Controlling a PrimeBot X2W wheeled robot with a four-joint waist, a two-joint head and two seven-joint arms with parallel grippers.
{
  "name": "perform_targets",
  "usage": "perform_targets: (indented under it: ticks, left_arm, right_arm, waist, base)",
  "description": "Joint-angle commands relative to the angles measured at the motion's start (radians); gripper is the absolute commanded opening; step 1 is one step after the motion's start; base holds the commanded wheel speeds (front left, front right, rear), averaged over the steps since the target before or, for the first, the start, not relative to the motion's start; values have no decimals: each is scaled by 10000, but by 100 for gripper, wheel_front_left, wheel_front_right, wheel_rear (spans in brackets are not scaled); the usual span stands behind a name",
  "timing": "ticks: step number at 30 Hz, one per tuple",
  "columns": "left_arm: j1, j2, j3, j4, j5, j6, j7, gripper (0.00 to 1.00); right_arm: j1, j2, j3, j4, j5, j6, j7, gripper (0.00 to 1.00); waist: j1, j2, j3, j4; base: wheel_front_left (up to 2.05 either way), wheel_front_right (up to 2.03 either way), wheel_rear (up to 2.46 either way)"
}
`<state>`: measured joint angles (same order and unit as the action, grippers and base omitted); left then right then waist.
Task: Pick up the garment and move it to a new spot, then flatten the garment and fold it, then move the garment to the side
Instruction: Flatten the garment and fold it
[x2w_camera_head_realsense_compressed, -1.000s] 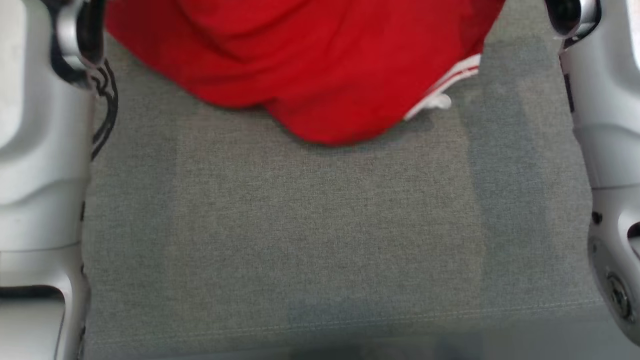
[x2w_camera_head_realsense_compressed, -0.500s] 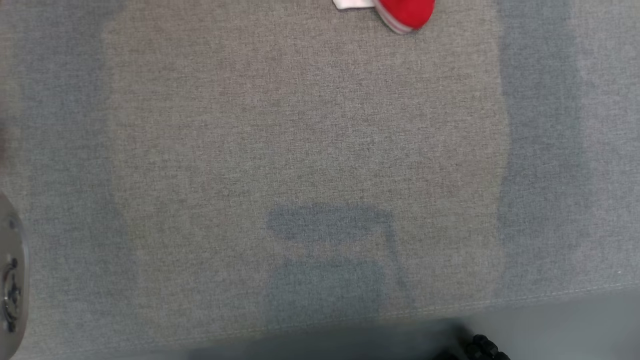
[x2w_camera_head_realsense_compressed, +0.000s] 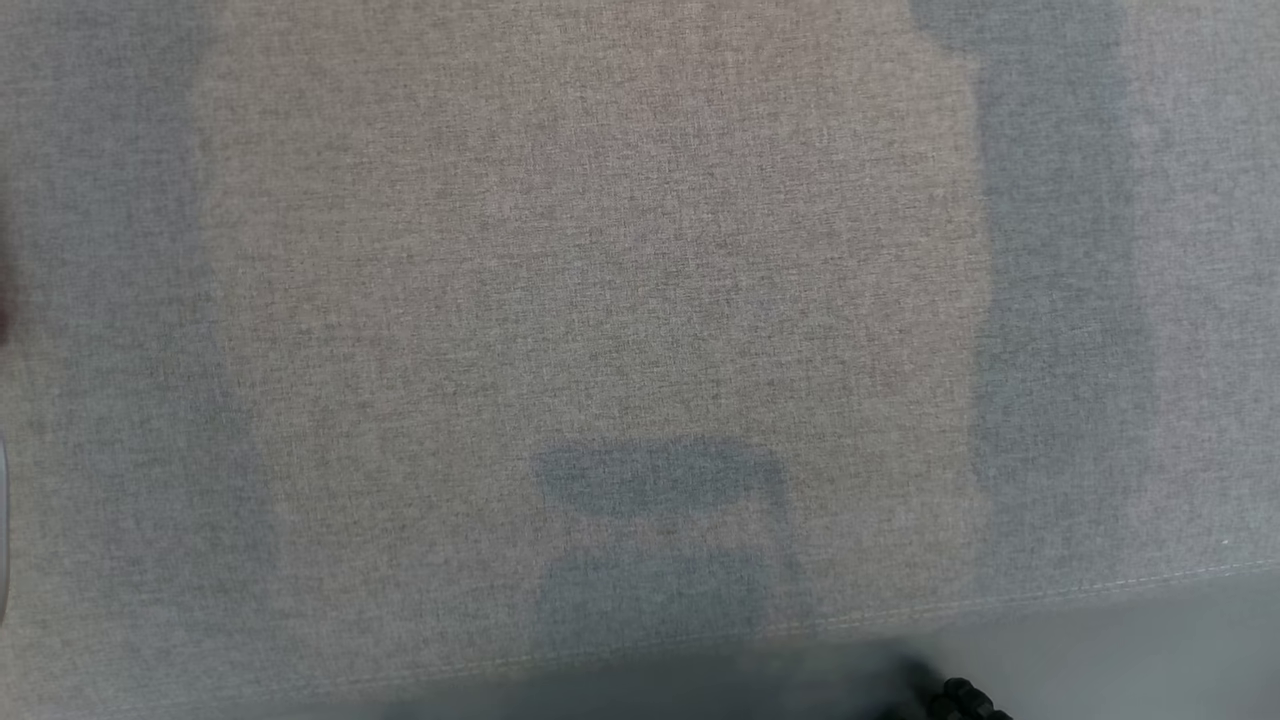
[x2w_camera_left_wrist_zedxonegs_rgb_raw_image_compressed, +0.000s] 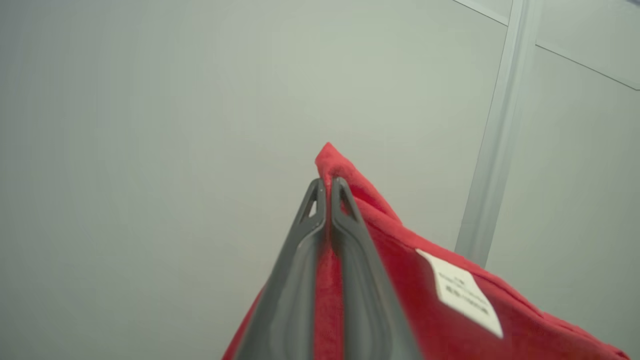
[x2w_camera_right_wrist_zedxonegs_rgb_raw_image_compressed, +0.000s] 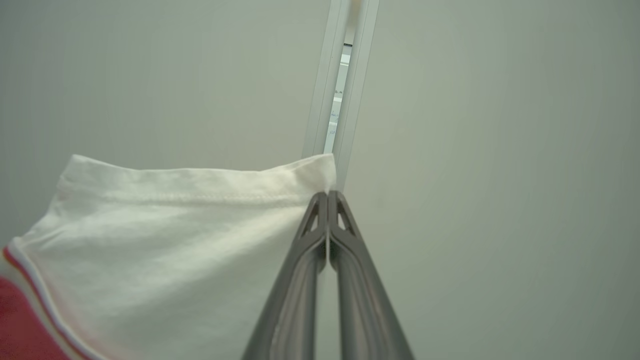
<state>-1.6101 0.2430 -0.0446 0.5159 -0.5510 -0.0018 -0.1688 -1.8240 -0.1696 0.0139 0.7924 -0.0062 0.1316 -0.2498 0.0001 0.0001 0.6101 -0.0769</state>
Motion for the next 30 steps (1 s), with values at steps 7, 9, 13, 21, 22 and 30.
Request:
perform_targets:
  ticks: [7, 9, 13, 21, 22, 30]
  left_arm:
    - [-251, -2, 66, 1, -129, -172, -311, 0]
    - [-93, 70, 44, 22, -149, -230, -262, 0]
    - [553, 188, -170, 93, -111, -449, -11, 0]
    - [2717, 506, -590, -467, -292, -746, 795, 0]
    - [2717, 506, -590, -467, -292, -746, 795, 0]
    - [5985, 555, -928, -2006, -385, -469, 1539, 0]
  right_arm:
    - [-343, -243, 331, -705, 134, -18, -149, 0]
    - [-91, -290, 621, -890, 233, -16, -143, 0]
    - [503, -590, 1571, -1082, 624, -18, -148, 0]
    - [2157, -1750, 3882, -2210, 2491, -18, 830, 0]
    - [2157, -1750, 3882, -2210, 2491, -18, 830, 0]
    - [4850, -4135, 5019, -5732, 4761, -18, 2623, 0]
  waist:
    - [-1, -1, 323, 14]
    - [-1, -1, 492, 1]
    - [-1, -1, 674, 24]
    - [-1, -1, 198, 148]
    - [-1, -1, 198, 148]
    - [-1, -1, -953, 393]
  base:
    - [0, 0, 0]
    - [0, 0, 0]
    - [0, 0, 0]
    - [0, 0, 0]
    - [0, 0, 0]
    - [0, 0, 0]
